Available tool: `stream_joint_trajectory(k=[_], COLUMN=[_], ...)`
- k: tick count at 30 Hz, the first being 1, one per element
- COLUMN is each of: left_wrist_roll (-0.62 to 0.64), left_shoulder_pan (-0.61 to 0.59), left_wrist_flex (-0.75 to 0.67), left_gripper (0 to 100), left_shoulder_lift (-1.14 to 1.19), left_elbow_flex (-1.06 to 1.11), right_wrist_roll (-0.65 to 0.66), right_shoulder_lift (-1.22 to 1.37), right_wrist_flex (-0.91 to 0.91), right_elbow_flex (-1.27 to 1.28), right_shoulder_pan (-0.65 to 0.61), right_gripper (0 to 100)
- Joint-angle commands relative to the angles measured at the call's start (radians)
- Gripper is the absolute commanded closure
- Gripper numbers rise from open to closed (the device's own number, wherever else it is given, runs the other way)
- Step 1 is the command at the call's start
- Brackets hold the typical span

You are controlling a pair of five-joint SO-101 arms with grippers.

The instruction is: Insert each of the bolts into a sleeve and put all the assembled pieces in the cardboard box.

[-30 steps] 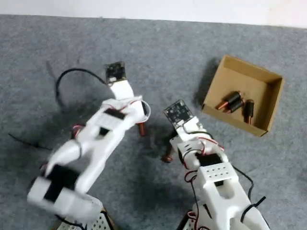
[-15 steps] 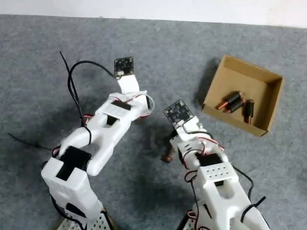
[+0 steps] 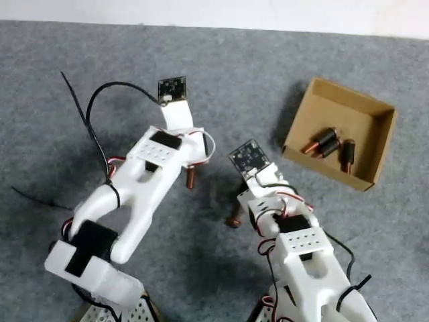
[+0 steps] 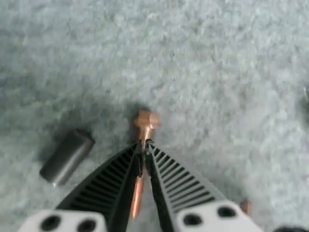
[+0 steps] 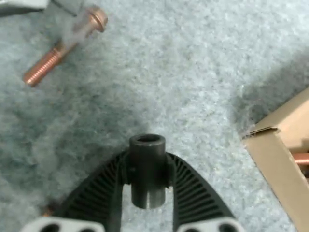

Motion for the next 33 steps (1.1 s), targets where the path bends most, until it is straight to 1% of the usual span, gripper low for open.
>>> stream_joint_trajectory(k=[1, 2, 4, 7, 10, 14, 16, 19, 21, 30, 33], left_wrist_roll=[-0.011, -0.026, -0.095, -0.158, -0.163, -0.163, -0.163, -0.163, -0.163, -0.164, -0.164], left_shoulder_pan=[0.047, 0.048, 0.047, 0.042, 0.038, -0.008, -0.016, -0.01, -0.012, -0.013, -0.013], left_wrist_flex=[0.061, 0.06, 0.057, 0.057, 0.055, 0.061, 0.092, 0.19, 0.219, 0.224, 0.226], left_gripper=[97, 97, 97, 97, 97, 97, 97, 97, 97, 97, 91], left_shoulder_lift=[-0.064, -0.061, -0.045, 0.033, 0.143, 0.265, 0.3, 0.315, 0.317, 0.318, 0.318], left_elbow_flex=[-0.015, -0.015, -0.013, -0.022, -0.068, -0.177, -0.219, -0.275, -0.298, -0.297, -0.297], right_wrist_roll=[-0.005, -0.005, -0.005, -0.005, -0.005, -0.005, -0.005, -0.005, -0.005, -0.005, -0.005], right_shoulder_lift=[-0.024, -0.024, -0.024, -0.025, -0.025, -0.025, -0.027, -0.027, -0.027, -0.025, -0.025], right_wrist_flex=[-0.035, -0.035, -0.035, -0.035, -0.035, -0.035, -0.035, -0.035, -0.035, -0.035, -0.035], right_elbow_flex=[-0.012, -0.012, -0.012, -0.01, -0.01, -0.01, -0.01, -0.01, -0.01, -0.01, -0.01], right_shoulder_pan=[0.008, 0.008, 0.008, 0.008, 0.008, 0.008, 0.008, 0.008, 0.008, 0.012, 0.012], right_gripper=[99.3, 99.3, 99.3, 99.3, 99.3, 99.3, 99.3, 99.3, 99.3, 99.3, 99.3])
